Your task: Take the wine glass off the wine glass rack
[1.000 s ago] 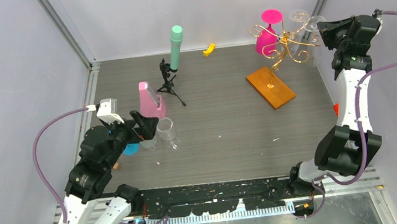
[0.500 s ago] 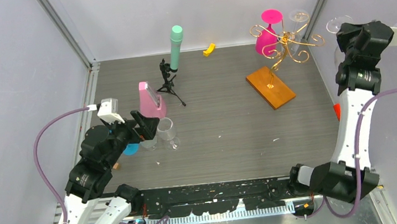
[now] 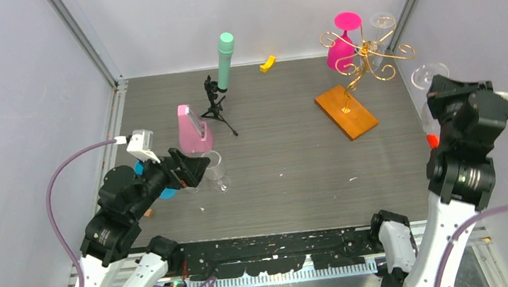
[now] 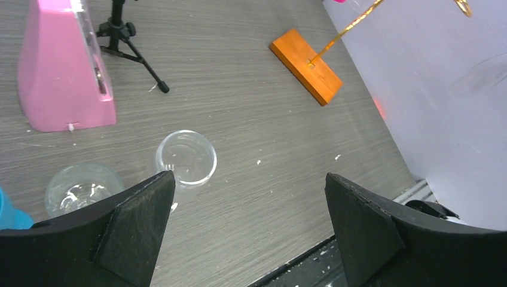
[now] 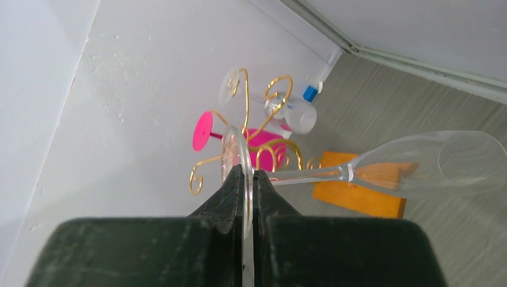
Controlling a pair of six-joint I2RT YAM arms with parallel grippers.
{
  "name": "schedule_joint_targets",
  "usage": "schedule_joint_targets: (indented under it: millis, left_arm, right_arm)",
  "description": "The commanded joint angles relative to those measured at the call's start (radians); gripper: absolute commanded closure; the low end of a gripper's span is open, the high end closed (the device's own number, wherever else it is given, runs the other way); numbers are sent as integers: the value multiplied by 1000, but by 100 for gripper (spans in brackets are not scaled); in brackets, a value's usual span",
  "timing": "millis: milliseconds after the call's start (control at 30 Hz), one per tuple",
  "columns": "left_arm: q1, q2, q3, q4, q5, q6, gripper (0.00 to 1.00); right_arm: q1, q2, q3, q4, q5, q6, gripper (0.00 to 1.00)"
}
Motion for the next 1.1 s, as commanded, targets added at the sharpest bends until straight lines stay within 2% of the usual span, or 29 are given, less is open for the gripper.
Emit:
schedule_joint_targets:
  millis: [0,133,300,433,500,733,833,1067]
  left_arm:
    - [-3,-15,10,67,96,5,0]
    - [-11,-9,14,77,142,18,0]
    - [-32,20,29,90,180,18,0]
    - [-44,41,21,124,224,11,0]
    - [-46,46,5,161,254,2,0]
    - [-46,110,-25,281,368,-35,1]
    - [-46,148,-29,321,410,-35,2]
    - [-51,228,-65,480,507,-35,2]
  right_arm:
    - [4,-107,-21,-152,-78,34,100]
    - [18,-159,-27,-246,-173,43,100]
    - [62,-209,5,-336,-206,13,100]
    - [73,-233,-6,-336,-346,31,100]
    - [78,-235,-33,-297,-449,57,100]
    - [126,-246,-314,120,-790,307,100]
    - [165,-222,-392,246,-857,370,100]
    - [274,-162,-430,326,-897,388,100]
